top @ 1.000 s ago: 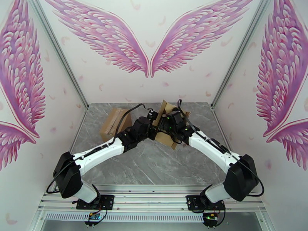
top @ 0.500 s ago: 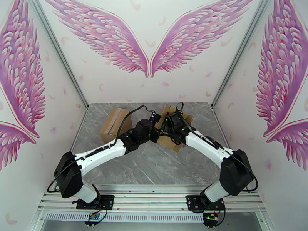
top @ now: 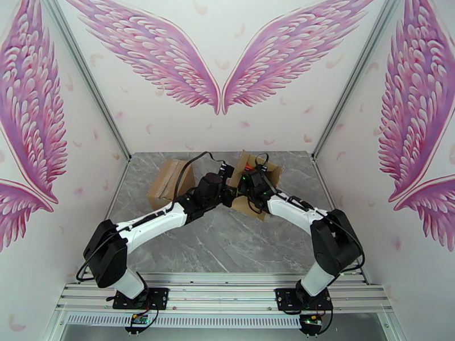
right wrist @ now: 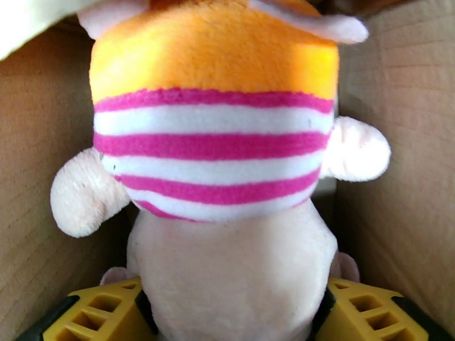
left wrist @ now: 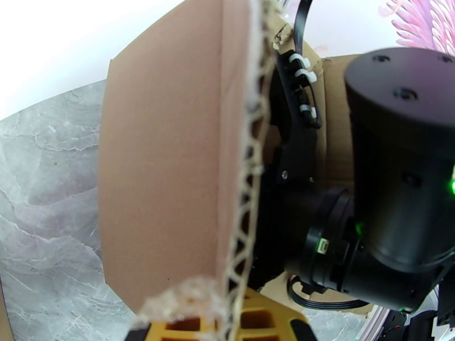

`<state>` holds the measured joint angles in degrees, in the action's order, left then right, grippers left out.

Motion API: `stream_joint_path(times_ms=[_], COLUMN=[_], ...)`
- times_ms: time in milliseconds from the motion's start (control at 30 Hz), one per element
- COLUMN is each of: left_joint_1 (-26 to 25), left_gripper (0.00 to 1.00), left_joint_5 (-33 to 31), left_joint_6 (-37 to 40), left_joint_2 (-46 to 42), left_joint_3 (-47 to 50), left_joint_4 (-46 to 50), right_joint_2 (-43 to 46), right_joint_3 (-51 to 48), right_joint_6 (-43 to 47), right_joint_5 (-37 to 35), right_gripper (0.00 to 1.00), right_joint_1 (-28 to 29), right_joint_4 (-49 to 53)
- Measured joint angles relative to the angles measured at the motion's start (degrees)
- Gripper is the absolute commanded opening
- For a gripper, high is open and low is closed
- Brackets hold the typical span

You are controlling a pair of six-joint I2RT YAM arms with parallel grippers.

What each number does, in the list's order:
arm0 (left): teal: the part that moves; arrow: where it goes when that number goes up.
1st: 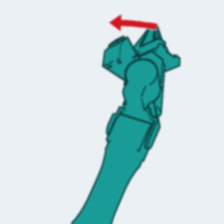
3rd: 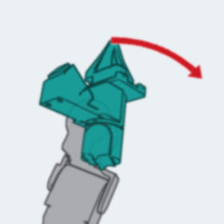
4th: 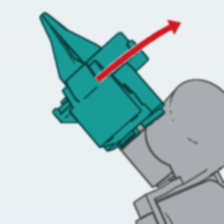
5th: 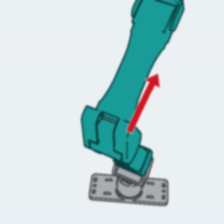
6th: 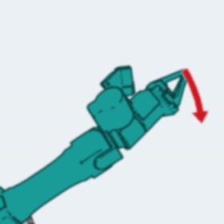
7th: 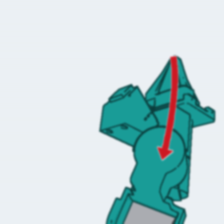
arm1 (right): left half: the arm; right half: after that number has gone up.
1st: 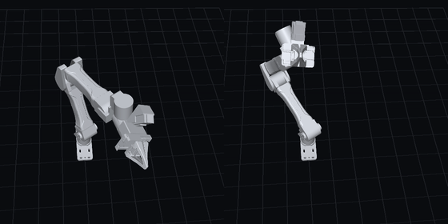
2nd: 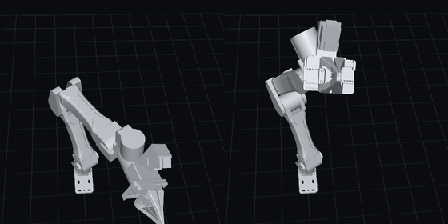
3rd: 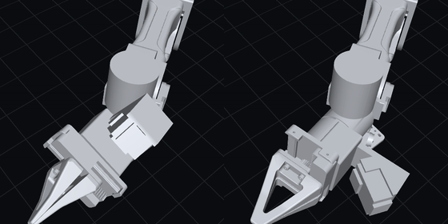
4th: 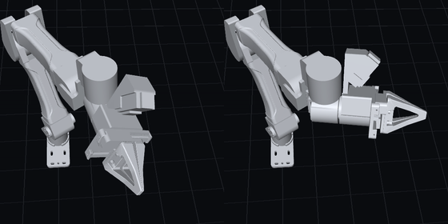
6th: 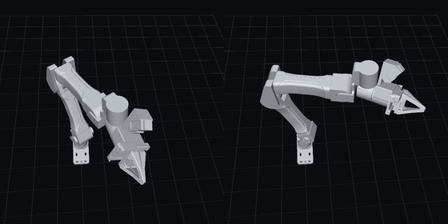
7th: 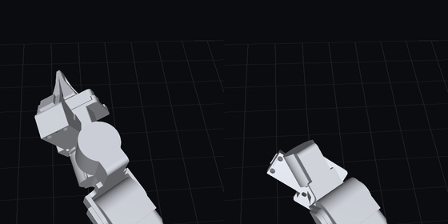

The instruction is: Unpack the express box

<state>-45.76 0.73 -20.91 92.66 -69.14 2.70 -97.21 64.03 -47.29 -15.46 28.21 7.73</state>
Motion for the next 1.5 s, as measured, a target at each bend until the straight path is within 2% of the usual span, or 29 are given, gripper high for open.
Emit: stream_joint_path(times_ms=[167, 300, 400, 700, 1033, 1267, 1500], left_joint_1=[0.74, 0.81, 1.03, 1.51, 5.51, 5.9, 7.56], left_gripper=[0.0, 0.0, 0.0, 0.0, 0.0, 0.0, 0.0], left_joint_5=[0.33, 0.26, 0.07, -2.27, -4.98, -5.46, -6.19], left_joint_6=[-0.52, -1.01, -1.46, -2.27, -3.61, -3.56, -5.42], left_joint_2=[0.02, 0.04, 0.02, 0.04, 0.26, 0.31, 0.7], left_joint_3=[0.46, 0.55, 0.55, -0.59, -3.06, -4.7, -5.29], left_joint_4=[-0.48, -0.63, -0.52, 4.37, 9.97, 12.87, 15.26], right_joint_2=[-0.5, -0.5, -0.5, 6.21, 14.49, 18.34, 25.92], right_joint_3=[-1.6, -2.54, -2.58, -4.37, -6.88, -8.37, -8.9], right_joint_6=[1.11, 2.64, 4.28, 9.97, 16.79, 18.73, 18.88], right_joint_5=[0.9, 1.57, 2.32, 5.81, 12.48, 13.11, 13.11], right_gripper=[0.38, 0.13, 0.01, 0.0, 0.0, 0.0, 0.0], right_joint_1=[-0.28, -0.44, -0.46, 1.49, 6.19, 6.49, 6.73], right_joint_4=[-4.11, -6.03, -6.34, -3.58, 0.7, 0.87, 1.07])
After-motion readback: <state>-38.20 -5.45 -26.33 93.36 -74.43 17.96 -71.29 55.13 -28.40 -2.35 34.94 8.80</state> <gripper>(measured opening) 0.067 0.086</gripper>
